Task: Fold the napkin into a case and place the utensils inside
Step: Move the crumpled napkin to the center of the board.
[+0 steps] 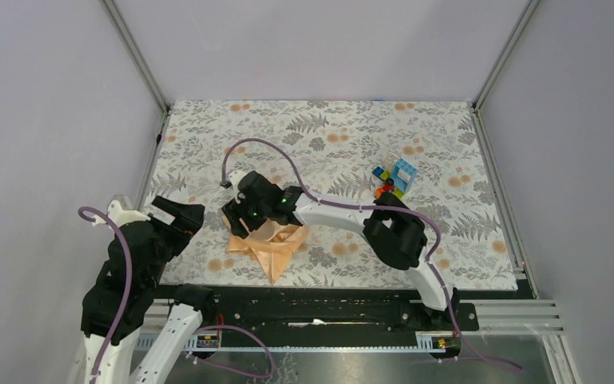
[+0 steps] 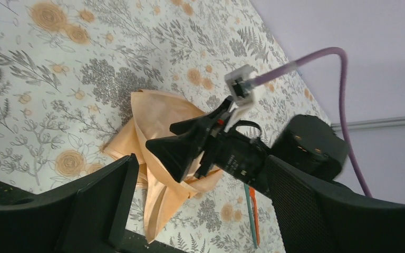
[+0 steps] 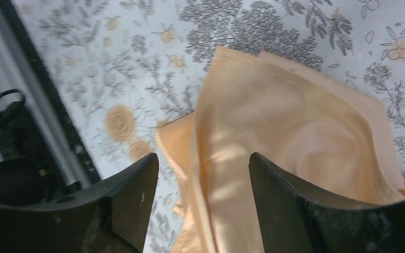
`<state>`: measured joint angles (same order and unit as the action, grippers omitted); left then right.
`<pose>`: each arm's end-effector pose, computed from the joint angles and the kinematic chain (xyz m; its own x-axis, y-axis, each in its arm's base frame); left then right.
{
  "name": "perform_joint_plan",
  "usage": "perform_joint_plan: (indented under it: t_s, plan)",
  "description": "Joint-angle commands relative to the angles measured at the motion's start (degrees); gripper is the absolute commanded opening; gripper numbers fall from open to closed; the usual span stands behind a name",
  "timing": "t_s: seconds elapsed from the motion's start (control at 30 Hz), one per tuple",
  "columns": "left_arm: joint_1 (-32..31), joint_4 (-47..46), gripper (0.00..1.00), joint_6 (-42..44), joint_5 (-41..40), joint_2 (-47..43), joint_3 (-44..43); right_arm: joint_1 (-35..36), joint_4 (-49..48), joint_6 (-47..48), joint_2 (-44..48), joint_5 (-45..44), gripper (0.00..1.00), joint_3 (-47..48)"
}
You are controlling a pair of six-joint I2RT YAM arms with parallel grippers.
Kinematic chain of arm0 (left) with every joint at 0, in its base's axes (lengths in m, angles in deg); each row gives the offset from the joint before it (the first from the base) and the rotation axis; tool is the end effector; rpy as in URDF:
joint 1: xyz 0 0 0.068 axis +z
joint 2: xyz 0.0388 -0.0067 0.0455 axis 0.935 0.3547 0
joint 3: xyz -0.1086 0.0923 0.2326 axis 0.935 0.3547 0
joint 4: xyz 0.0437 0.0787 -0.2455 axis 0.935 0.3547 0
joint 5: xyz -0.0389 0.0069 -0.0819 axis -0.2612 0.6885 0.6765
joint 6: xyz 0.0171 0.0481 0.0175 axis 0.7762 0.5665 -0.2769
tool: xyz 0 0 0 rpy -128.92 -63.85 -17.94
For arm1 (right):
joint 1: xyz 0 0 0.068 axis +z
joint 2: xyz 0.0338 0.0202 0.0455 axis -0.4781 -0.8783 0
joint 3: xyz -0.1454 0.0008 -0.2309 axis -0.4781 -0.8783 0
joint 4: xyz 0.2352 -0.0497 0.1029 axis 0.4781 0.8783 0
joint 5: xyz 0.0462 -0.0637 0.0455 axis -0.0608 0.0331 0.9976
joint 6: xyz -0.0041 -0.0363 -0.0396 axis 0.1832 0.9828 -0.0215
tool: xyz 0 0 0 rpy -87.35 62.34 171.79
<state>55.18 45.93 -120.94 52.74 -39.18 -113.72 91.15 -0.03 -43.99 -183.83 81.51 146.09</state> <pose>0.0388 -0.0002 0.3602 -0.2460 -0.7513 -0.6124 -0.3395 0.6586 -0.6716 0.2246 0.4458 0.2151 -0.4541 -0.4090 -0.7915 -0.8607 0.4309 0.2711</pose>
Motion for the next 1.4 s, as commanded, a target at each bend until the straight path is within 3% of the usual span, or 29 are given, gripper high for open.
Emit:
perform_joint_plan:
  t_s: [0.0,0.2,0.5,0.57,0.6,0.63,0.67,0.7,0.8,0.87,0.93,1.07,1.2,1.37]
  plan:
    - [-0.11,0.73,0.95,2.5,-3.98,0.12,-4.68,2.01,8.66,4.17,-4.81,-8.41,0.75,8.74]
    - [-0.11,1.78,0.99,2.87,-4.98,0.15,-7.68,5.37,11.47,7.22,-9.76,-26.71,0.8,14.24]
    - [-0.11,5.1,0.99,2.54,-8.79,-1.77,-11.58,8.24,10.12,11.19,-13.65,-31.53,0.78,17.12]
    - [-0.11,5.11,0.99,1.98,-9.07,-2.07,-11.01,8.06,9.17,9.92,-12.37,-34.21,0.7,15.78]
    - [-0.11,5.14,0.99,1.72,-9.1,-2.12,-10.44,7.81,8.49,9.41,-10.92,-34.89,0.58,14.51]
    - [-0.11,5.12,0.99,1.34,-9.04,-2.07,-9.92,7.43,8.0,8.71,-8.66,-34.44,0.36,12.97]
    - [-0.11,5.08,0.99,1.05,-8.7,-1.86,-9.22,6.81,7.19,7.69,-5.97,-33.15,0.24,10.87]
    - [-0.11,4.93,0.99,0.75,-8.09,-1.56,-8.43,5.81,5.85,6.35,-2.25,-30.64,0.18,7.99]
    - [-0.11,2.13,0.99,0.9,-3.87,-0.62,-4.52,0.09,0.57,0.96,10.88,-14.5,0.15,-2.13]
    - [-0.1,-0.65,0.99,1.4,-0.31,0.73,-1.49,-5.87,-4.46,-4.63,17.07,1.32,0.11,-9.03]
    - [-0.11,-5.03,0.99,2.91,4.82,3.3,1.93,-11.8,-8.71,-8.2,20.49,16.05,0.03,-13.69]
    - [-0.11,-15.72,0.99,6.52,19.26,11.15,8.63,-18.82,-14.49,-8.2,24.19,36.42,0.03,-19.35]
    - [-0.11,-26.4,0.99,8.22,30.82,18.84,13.51,-21.48,-15.07,-8.2,28.48,39.5,0.03,-24.49]
    - [-0.1,-38.37,0.99,8.31,41.39,21.59,18.29,-24.71,-15.36,-8.2,30.4,40.07,0.03,-28.64]
